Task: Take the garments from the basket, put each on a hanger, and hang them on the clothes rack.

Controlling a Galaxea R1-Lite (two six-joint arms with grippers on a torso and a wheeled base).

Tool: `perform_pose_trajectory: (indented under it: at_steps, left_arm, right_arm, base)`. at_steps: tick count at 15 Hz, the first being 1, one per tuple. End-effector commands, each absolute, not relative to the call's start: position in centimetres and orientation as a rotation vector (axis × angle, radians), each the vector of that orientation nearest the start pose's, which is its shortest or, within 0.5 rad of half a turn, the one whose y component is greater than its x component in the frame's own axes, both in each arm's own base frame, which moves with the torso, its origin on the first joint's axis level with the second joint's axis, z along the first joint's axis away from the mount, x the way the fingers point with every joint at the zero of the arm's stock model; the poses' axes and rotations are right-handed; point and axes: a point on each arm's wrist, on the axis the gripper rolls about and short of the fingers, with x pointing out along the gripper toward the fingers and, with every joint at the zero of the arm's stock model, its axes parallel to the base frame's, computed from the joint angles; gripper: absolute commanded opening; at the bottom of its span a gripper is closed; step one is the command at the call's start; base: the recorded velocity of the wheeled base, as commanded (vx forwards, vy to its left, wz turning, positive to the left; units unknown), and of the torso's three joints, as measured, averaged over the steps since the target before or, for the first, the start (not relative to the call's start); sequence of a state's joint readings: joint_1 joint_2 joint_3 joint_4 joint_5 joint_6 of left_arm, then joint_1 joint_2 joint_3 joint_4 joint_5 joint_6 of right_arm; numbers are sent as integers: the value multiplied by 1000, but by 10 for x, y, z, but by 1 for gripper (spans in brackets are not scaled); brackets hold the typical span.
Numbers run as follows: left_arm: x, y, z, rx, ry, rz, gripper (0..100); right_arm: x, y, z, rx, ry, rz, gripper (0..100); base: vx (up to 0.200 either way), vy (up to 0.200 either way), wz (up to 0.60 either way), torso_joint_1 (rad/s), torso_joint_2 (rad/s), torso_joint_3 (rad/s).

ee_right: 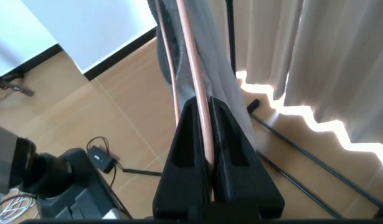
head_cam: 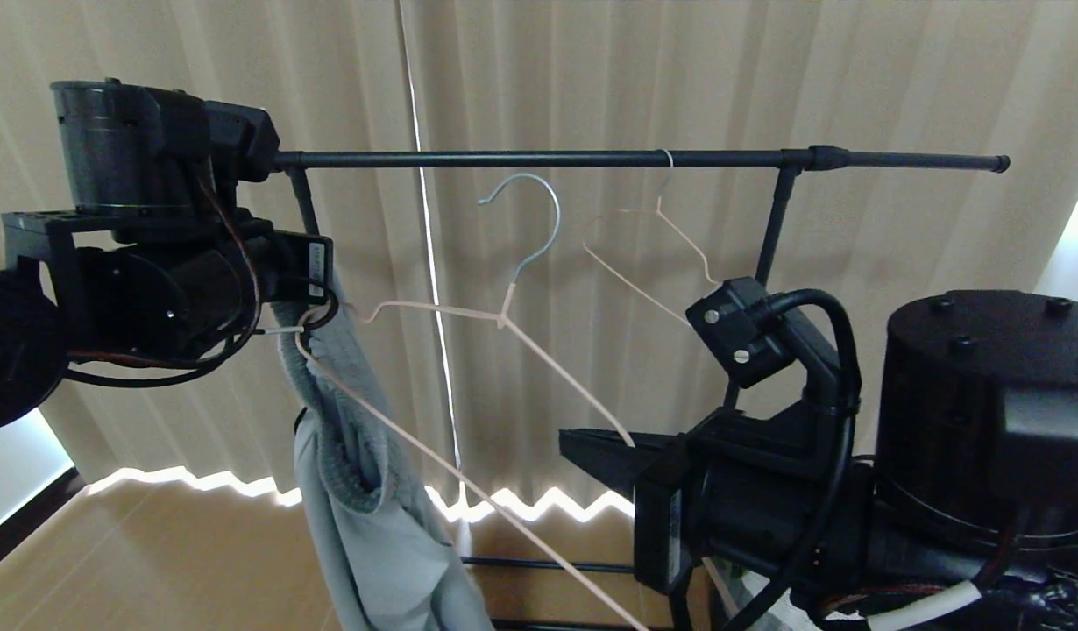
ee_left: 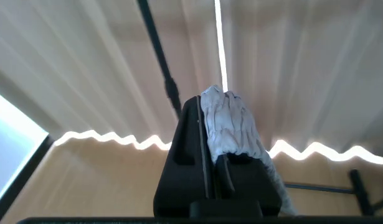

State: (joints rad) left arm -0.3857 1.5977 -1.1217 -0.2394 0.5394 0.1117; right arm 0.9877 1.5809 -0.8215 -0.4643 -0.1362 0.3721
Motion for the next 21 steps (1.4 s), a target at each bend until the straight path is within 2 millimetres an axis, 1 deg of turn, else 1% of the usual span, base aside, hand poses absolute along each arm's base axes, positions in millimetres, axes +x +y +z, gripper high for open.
perform_pose_trajectory:
  at_steps: [1,6,9,12,14,18,19,20,21]
  left_arm:
    - [277,-99,264,226,221,144,0]
    - [276,-98,264,283,227,175,0]
    - [275,-98,263,306,230,179,0]
    - [274,-100,262,310,233,169,0]
    - [268,-113,264,305,218,121,0]
    - [247,-138,272,302,176,5,0]
    - [244,-140,274,302,168,-18,0]
    - [240,-144,275,293,159,-69,0]
    - [233,-145,276,288,150,-184,0]
  right_arm:
    - [163,243,197,178,427,747,0]
    - [181,260,196,221,405,623,0]
    - [188,261,198,232,387,590,0]
    - [191,265,197,247,368,592,0]
    - [192,266,197,254,357,600,0]
    - [191,265,196,246,361,604,0]
    - [191,265,196,246,361,604,0]
    - [191,265,196,242,365,605,0]
    - [189,262,196,225,368,607,0]
  base:
    - [0,0,0,0,0,0]
    - [0,0,0,0,0,0]
    - [0,0,0,0,0,0]
    - [0,0,0,0,0,0]
    - [0,0,0,0,0,0]
    - [0,0,0,0,0,0]
    - [0,0,0,0,0,0]
    - [0,0,0,0,0,0]
    - [0,0,0,0,0,0]
